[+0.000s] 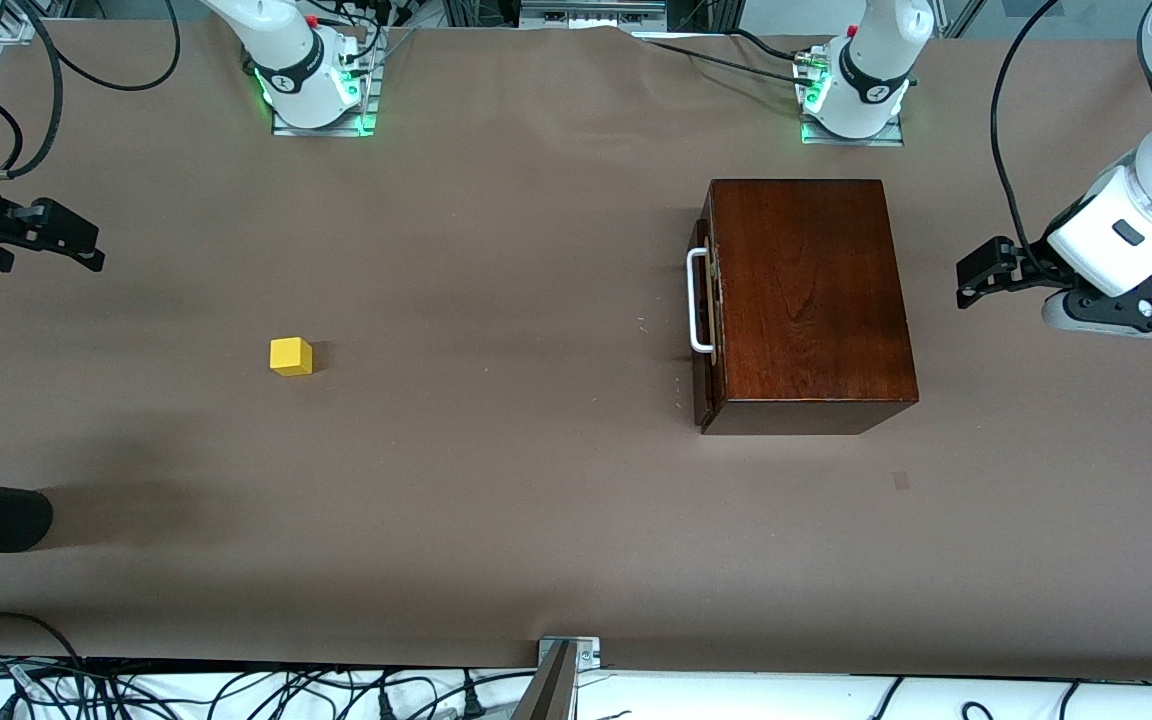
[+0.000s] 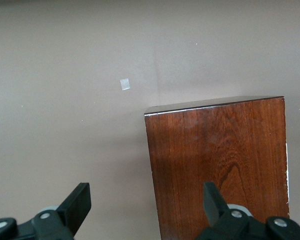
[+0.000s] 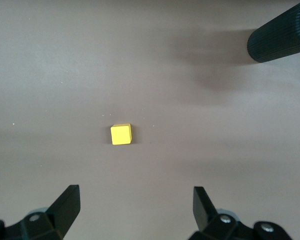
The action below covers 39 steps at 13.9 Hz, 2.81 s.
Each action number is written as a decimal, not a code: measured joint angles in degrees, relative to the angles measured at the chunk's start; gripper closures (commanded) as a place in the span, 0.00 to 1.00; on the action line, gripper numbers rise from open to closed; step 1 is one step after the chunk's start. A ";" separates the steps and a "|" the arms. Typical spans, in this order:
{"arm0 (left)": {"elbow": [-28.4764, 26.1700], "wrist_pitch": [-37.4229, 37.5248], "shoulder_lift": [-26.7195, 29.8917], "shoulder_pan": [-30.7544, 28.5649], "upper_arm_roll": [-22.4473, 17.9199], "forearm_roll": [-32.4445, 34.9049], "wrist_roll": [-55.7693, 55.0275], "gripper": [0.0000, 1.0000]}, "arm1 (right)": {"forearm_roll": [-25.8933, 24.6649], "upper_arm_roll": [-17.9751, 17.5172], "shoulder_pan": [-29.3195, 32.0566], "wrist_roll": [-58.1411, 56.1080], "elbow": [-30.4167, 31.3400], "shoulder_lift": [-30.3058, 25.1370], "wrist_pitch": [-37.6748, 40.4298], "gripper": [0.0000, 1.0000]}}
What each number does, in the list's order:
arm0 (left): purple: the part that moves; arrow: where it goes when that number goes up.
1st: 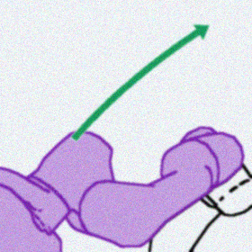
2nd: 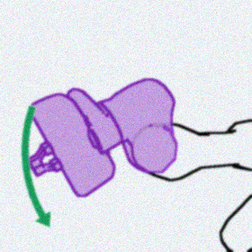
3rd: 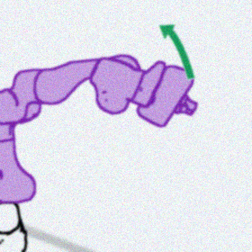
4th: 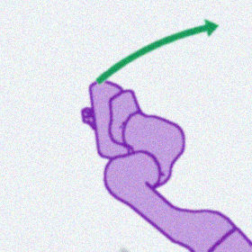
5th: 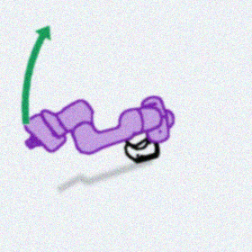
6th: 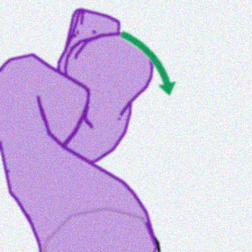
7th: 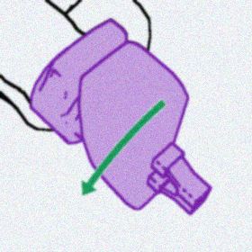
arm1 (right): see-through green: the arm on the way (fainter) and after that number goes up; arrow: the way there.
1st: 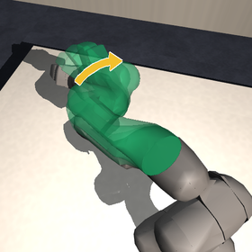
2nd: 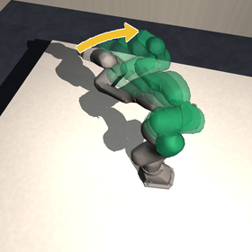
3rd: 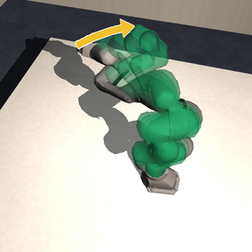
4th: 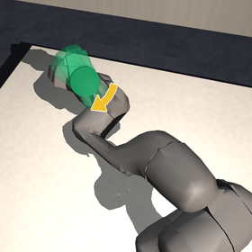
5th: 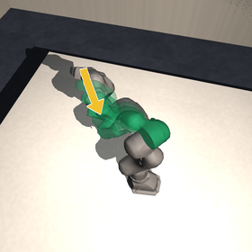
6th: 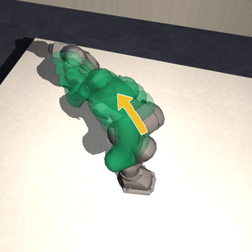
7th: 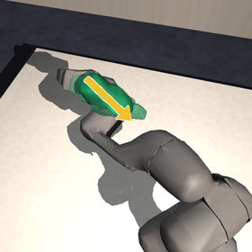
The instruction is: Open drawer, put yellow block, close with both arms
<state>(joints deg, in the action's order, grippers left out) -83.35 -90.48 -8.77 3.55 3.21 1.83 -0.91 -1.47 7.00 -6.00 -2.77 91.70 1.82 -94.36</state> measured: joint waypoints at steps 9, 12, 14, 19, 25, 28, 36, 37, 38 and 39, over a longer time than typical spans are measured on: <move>-0.01 3.10 -0.15 0.02 0.04 0.00 -0.07 0.00 | 0.00 0.00 0.00 0.00 -0.01 0.01 0.00 0.00; 0.00 6.43 -1.02 1.02 0.48 -0.01 -0.06 0.00 | 0.00 0.00 0.00 0.00 -0.01 0.04 0.00 0.00; 0.00 7.23 -1.88 2.30 0.71 -0.01 -0.06 0.00 | 0.00 0.00 -0.01 0.00 -0.01 0.05 0.00 0.00; 0.04 5.56 -3.99 11.78 1.14 -0.20 -9.61 0.00 | 0.00 -0.07 -0.10 0.00 -0.01 0.79 -0.05 0.00; -0.03 -5.39 -15.56 31.12 1.39 5.19 -35.32 0.00 | 0.05 -0.39 -0.25 -0.02 -0.16 1.76 -1.20 0.00; -1.14 -6.20 -19.67 34.20 1.31 9.48 -39.12 0.00 | 0.05 -1.13 -0.58 -0.02 -0.18 1.76 -1.10 0.00; -9.80 -15.24 -20.16 35.03 0.90 11.53 -42.74 0.00 | 0.02 -1.76 -4.08 -0.02 -0.19 1.82 -1.16 0.00; -10.15 -15.54 -20.37 35.49 0.93 12.03 -43.67 0.00 | 0.02 -1.67 -4.02 -0.02 -0.19 1.91 -1.16 0.00; -10.29 -16.12 -20.68 35.90 0.93 12.20 -44.29 0.00 | 0.02 -1.60 -3.98 -0.02 -0.19 2.10 -1.17 0.00; -10.36 -16.64 -21.05 36.22 0.93 12.30 -44.88 0.00 | 0.01 -1.54 -3.97 -0.02 -0.19 2.29 -1.20 0.00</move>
<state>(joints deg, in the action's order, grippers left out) -93.72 -107.12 -29.82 39.77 4.14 14.13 -45.79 -1.45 5.46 -9.97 -2.79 91.51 4.11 -95.56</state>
